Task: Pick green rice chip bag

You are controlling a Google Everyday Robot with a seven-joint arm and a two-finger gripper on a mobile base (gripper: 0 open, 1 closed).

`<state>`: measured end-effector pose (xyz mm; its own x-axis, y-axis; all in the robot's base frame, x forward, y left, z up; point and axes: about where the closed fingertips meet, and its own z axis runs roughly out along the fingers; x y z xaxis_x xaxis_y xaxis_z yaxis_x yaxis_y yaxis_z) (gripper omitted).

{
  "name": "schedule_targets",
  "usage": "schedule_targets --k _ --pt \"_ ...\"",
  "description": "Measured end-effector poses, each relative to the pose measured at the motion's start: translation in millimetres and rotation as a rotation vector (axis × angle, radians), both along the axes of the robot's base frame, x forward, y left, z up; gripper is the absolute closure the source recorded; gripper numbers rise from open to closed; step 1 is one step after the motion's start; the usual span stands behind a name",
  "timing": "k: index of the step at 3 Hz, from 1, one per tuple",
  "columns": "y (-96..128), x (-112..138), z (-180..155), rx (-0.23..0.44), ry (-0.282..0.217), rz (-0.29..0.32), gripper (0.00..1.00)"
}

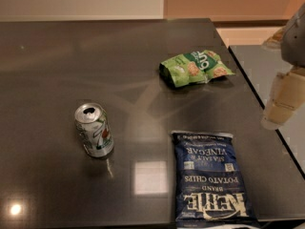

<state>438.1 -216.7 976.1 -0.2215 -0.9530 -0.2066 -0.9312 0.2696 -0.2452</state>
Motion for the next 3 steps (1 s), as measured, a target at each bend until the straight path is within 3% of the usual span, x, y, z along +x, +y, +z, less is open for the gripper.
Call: schedule_targets --k 2,3 --pt "0.2 2.1 0.2 0.002 -0.003 0.001 0.0" --pt "0.9 23.8 -7.3 0.0 -0.001 0.015 0.0"
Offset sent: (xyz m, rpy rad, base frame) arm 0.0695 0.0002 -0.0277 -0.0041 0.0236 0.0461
